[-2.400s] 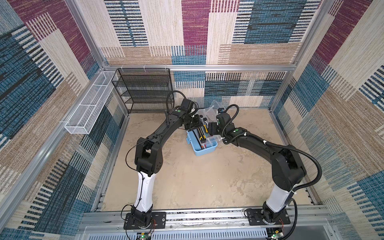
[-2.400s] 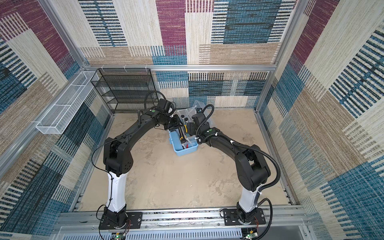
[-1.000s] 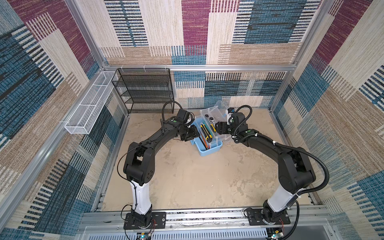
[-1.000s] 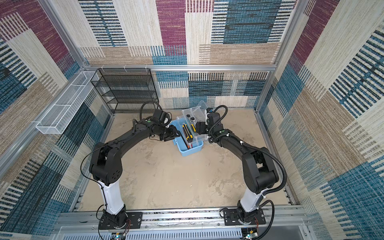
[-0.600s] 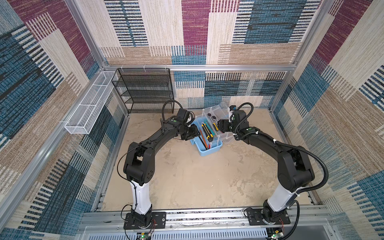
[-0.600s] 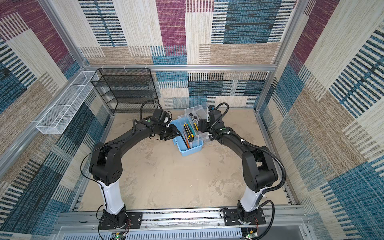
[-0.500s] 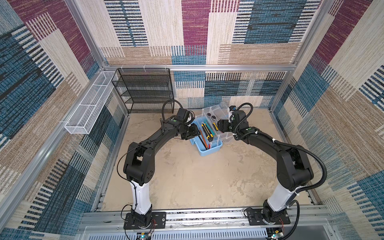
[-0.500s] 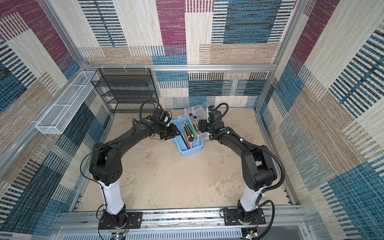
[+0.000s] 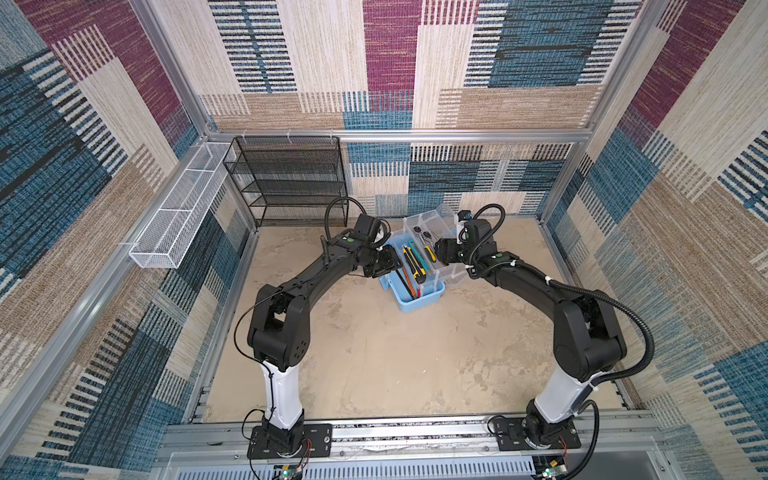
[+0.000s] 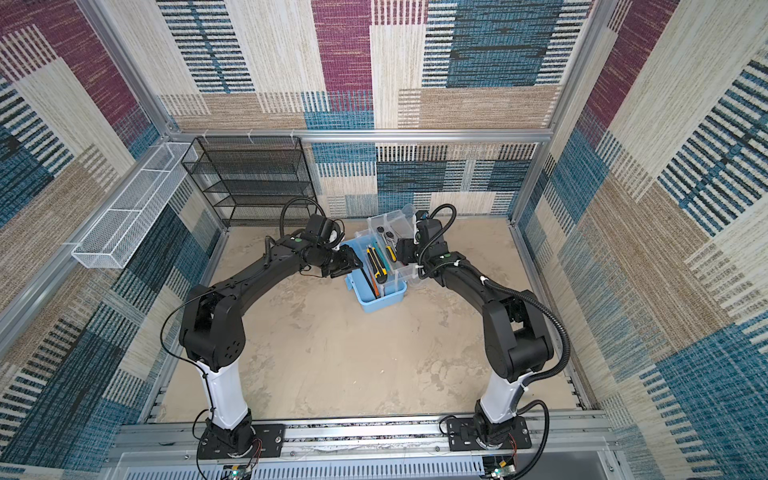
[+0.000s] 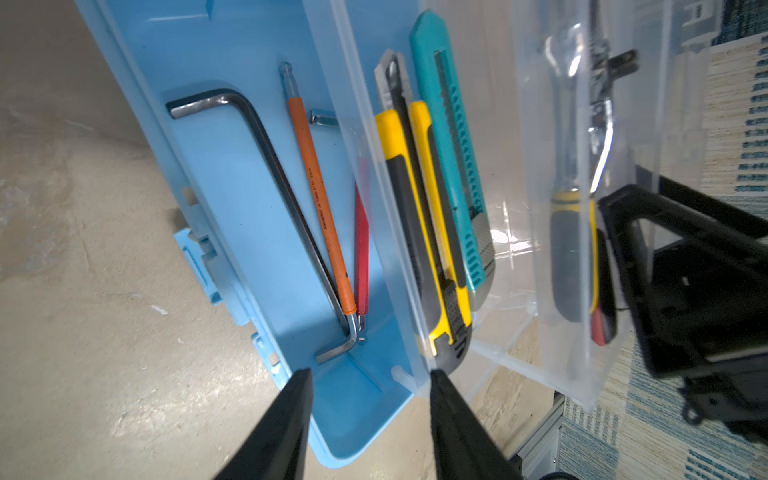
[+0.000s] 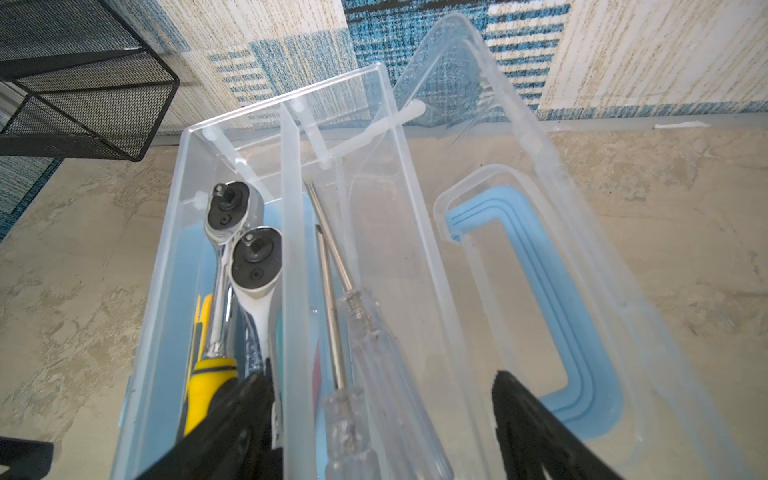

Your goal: Pack the tool kit

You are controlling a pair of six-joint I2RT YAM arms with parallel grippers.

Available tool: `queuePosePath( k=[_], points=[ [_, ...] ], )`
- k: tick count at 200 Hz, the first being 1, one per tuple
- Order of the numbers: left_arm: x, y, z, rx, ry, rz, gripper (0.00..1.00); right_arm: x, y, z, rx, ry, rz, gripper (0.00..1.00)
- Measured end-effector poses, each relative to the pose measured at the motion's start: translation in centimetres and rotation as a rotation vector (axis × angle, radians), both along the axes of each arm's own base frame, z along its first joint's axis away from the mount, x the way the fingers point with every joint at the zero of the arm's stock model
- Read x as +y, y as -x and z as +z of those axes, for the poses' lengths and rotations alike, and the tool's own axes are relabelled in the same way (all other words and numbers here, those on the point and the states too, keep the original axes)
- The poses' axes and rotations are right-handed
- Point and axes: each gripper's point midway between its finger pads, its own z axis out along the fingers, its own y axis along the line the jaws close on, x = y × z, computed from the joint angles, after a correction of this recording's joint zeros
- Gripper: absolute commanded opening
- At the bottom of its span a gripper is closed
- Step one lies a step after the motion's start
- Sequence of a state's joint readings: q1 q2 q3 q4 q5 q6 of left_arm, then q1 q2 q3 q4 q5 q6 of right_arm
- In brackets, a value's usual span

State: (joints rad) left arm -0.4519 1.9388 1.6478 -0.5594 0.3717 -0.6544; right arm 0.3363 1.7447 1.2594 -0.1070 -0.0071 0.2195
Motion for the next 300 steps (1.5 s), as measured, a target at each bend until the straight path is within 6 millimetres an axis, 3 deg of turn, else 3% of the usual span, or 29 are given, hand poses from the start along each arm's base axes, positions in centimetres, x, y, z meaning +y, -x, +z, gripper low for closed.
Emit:
queuePosePath(
  k=[45, 70, 125, 182, 300],
  points=[
    [-1.3, -1.7, 3.4, -0.08, 0.037, -0.009, 0.5, 0.0, 0.0, -0.1, 0.003, 0.004, 0.002, 0.85],
    [-2.8, -2.8, 4.4, -0.103, 0.047, -0.026, 0.49, 0.0, 0.0, -0.1, 0.002, 0.004, 0.002, 0.85],
    [-5.2, -4.5, 3.0, -0.08, 0.027, -0.06, 0.48, 0.0, 0.0, -0.1, 0.004, 0.004, 0.002, 0.85],
    [-5.6, -4.7, 2.0, -0.054, 0.013, -0.063, 0.46, -0.1, 0.0, -0.2, 0.005, 0.007, -0.001, 0.84],
    [-5.8, -5.2, 2.1, -0.07, 0.005, -0.056, 0.45, -0.2, 0.1, -0.2, 0.007, 0.01, -0.006, 0.84]
  ],
)
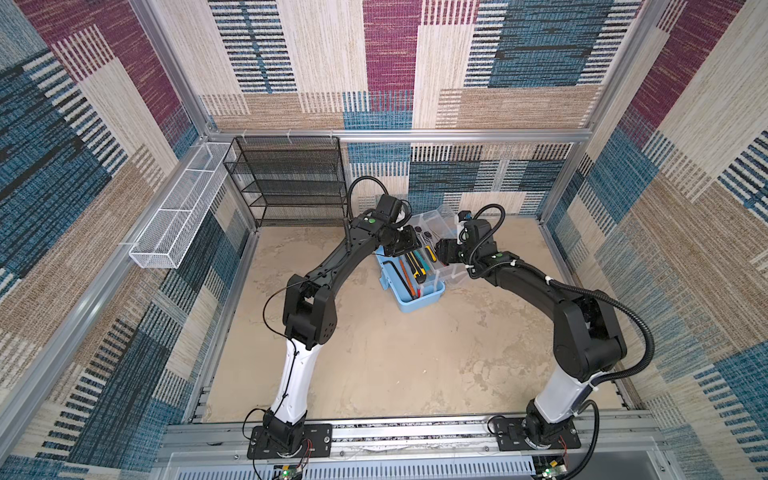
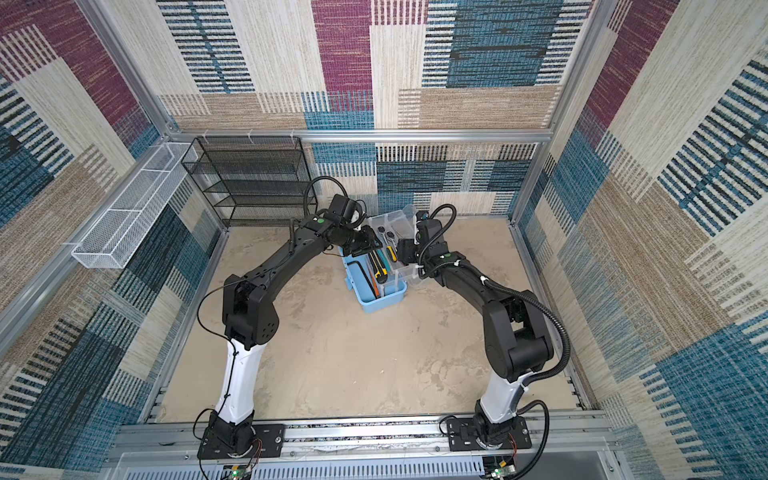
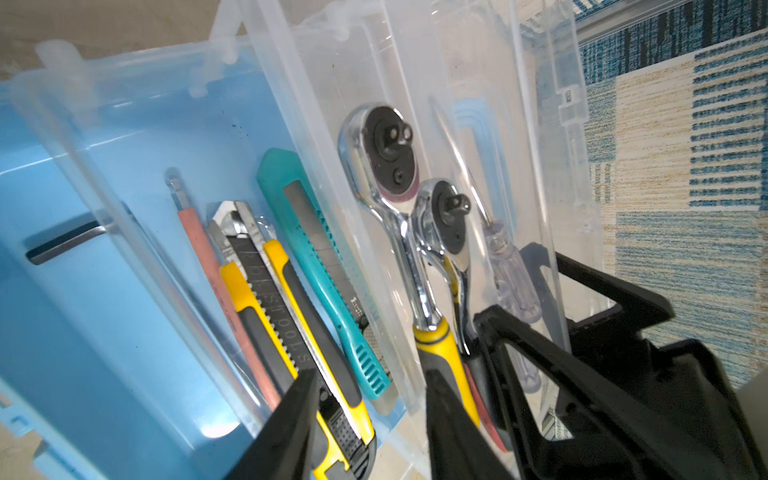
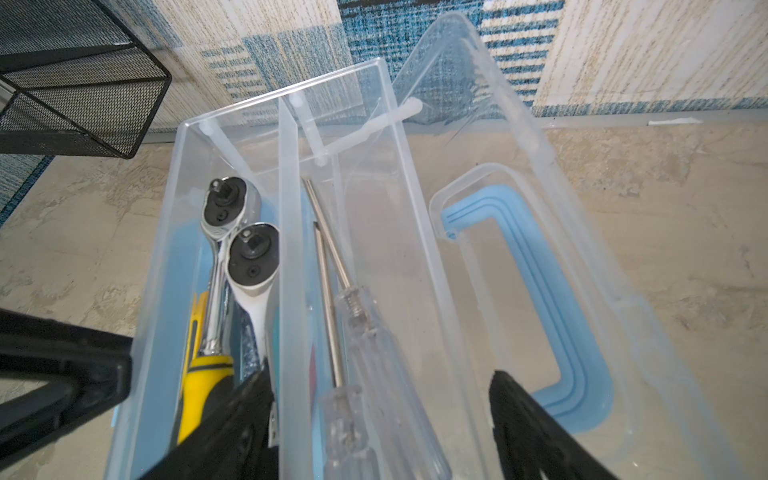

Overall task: Pack the tool kit
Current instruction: 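Lower the clear tray onto the blue box with both grippers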

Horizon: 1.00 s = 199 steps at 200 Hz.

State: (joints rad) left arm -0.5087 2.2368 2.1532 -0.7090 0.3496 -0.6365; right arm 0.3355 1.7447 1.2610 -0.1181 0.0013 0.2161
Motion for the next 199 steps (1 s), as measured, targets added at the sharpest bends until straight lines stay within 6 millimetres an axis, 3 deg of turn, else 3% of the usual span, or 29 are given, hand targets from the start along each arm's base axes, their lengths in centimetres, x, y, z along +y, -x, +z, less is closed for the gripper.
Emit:
queuePosePath(
  k=[87, 156, 199],
  points=[
    [0.4, -0.2, 1.2, -0.026, -0.011, 0.018, 0.46, 0.0, 0.0, 0.0, 0.001, 0.001, 0.0, 0.84],
    [-0.1, -0.5, -1.4, 0.02, -0.025, 0.009, 0.45, -0.2, 0.0, 0.0, 0.001, 0.009, -0.006, 0.84],
    [-0.2, -0.3, -1.4, 0.036, -0.02, 0.007, 0.45, -0.3, 0.0, 0.0, 0.001, 0.01, -0.008, 0.84]
  ],
)
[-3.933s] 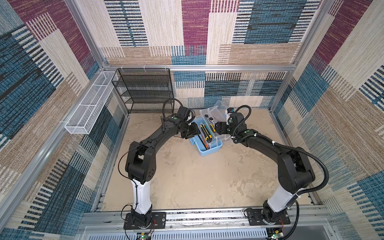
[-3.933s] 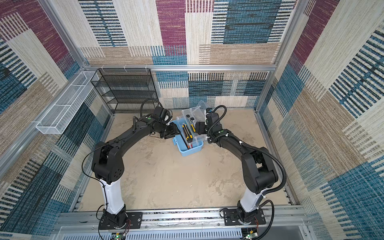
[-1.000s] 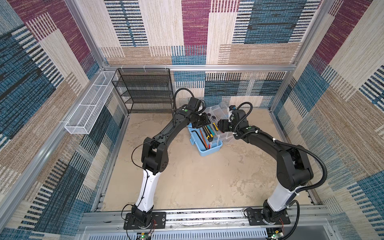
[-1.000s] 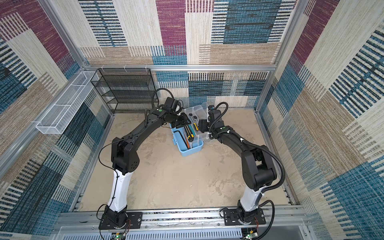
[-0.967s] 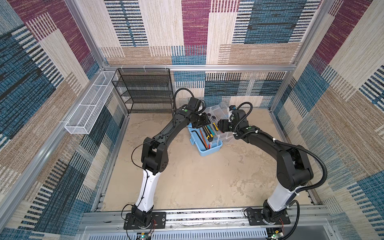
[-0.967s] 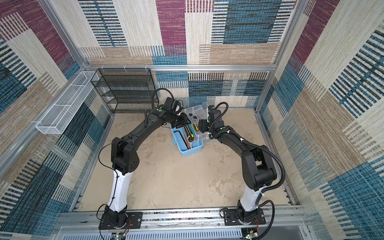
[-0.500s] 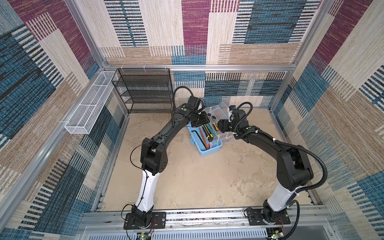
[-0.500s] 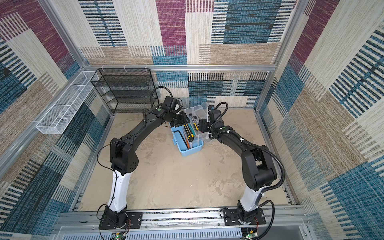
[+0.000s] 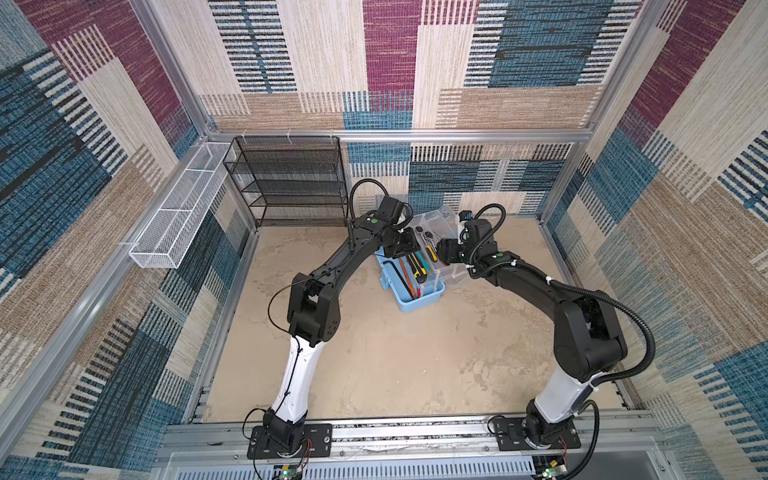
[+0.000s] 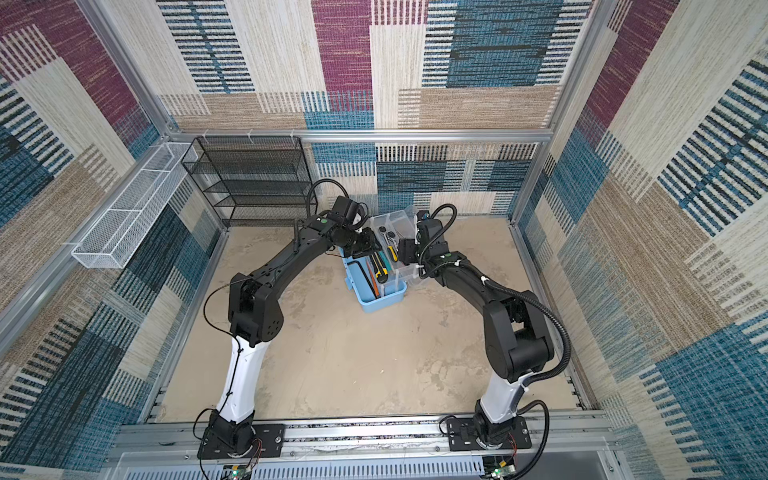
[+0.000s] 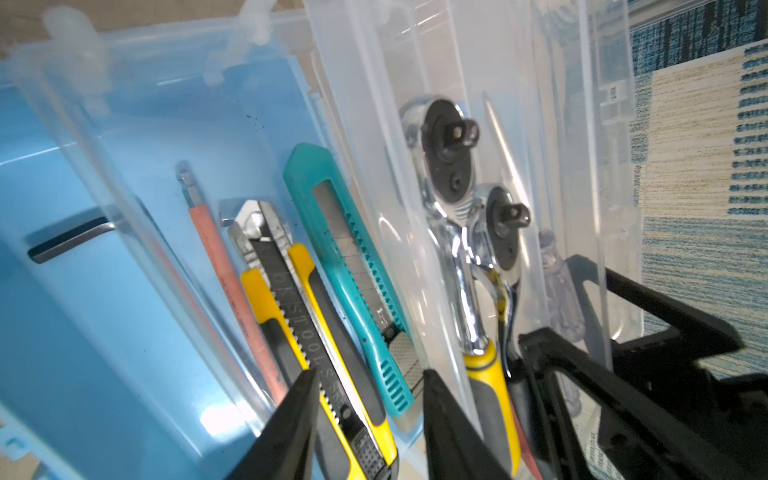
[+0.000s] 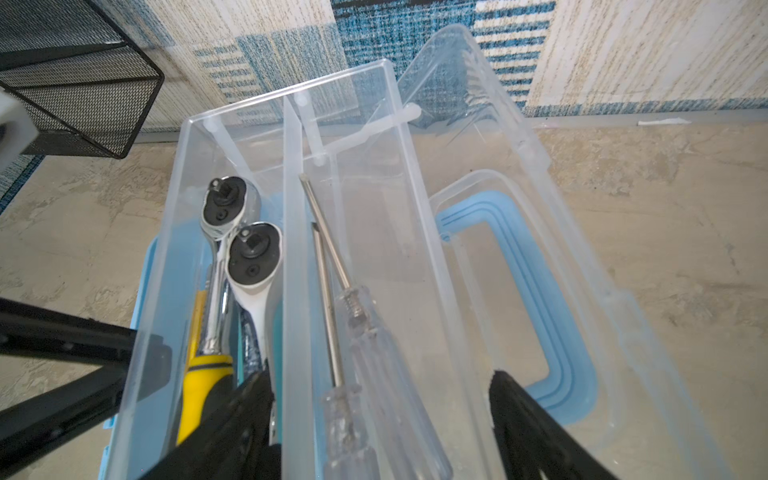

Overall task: Pack the tool kit
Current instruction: 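Lower the clear tray onto the blue box with both grippers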

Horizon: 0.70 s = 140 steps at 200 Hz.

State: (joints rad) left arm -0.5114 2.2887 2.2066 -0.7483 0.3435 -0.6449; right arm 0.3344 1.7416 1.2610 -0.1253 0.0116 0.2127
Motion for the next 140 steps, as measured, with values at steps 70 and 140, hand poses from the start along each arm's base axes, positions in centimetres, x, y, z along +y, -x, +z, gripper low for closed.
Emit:
queuePosePath(
  k=[70, 140],
  points=[
    [0.5, 1.4, -0.7, 0.025, -0.026, -0.008, 0.42, 0.0, 0.1, 0.1, 0.002, 0.001, 0.001, 0.84],
    [2.8, 2.4, -1.2, 0.019, -0.102, 0.024, 0.42, -0.1, 0.5, 0.1, 0.006, 0.002, 0.001, 0.84]
  ],
)
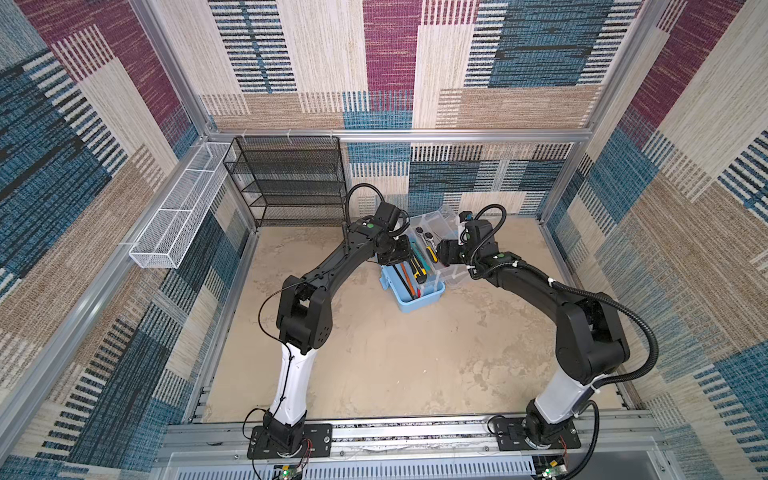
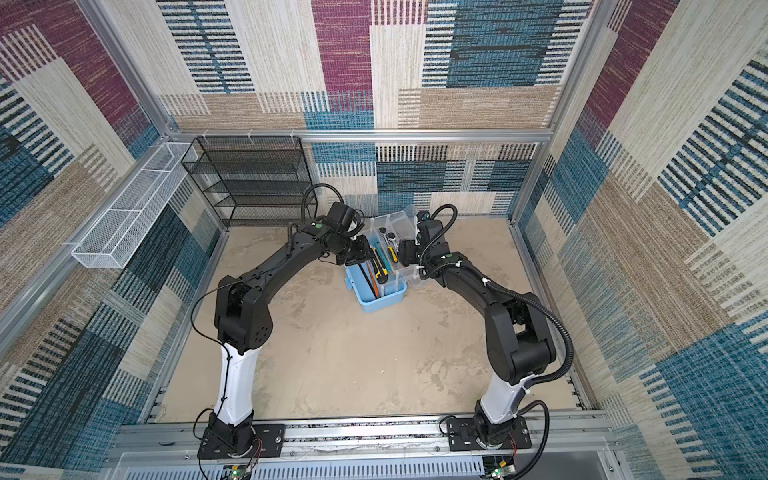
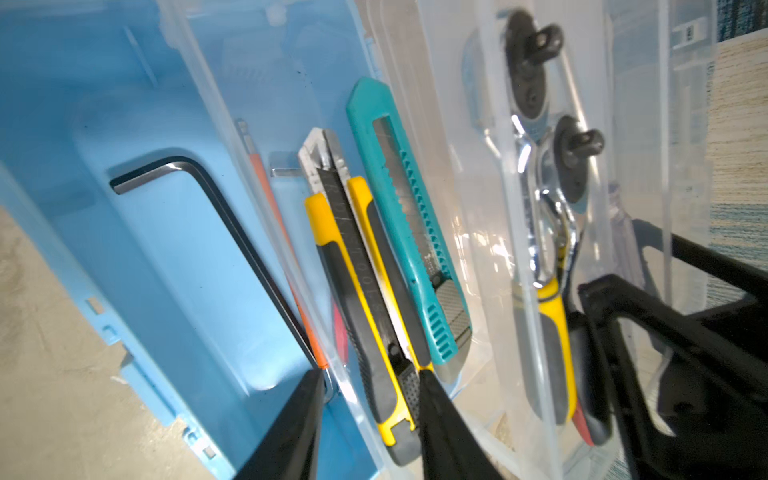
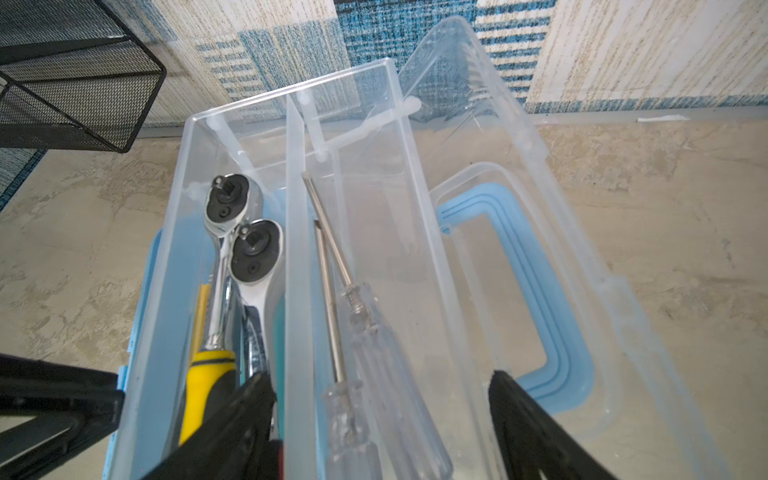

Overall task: Pack the tool kit
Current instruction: 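Lower the clear tray onto the blue box with both grippers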

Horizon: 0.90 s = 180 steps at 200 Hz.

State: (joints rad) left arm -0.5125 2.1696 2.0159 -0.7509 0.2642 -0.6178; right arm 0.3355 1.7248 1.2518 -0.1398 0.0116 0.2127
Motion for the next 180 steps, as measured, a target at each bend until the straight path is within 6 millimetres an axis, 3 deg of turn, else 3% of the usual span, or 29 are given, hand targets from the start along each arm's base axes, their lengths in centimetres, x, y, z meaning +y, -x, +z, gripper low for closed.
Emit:
queuePosePath(
  k=[75, 180],
  points=[
    [0.1, -0.1, -2.7, 0.044, -0.028, -0.005, 0.38, 0.0, 0.0, 0.0, 0.0, 0.0, -0.001, 0.84],
    [-0.2, -0.4, -3.0, 0.044, -0.016, -0.01, 0.26, -0.7, -0.5, 0.8, -0.008, 0.028, -0.04, 0.87]
  ],
)
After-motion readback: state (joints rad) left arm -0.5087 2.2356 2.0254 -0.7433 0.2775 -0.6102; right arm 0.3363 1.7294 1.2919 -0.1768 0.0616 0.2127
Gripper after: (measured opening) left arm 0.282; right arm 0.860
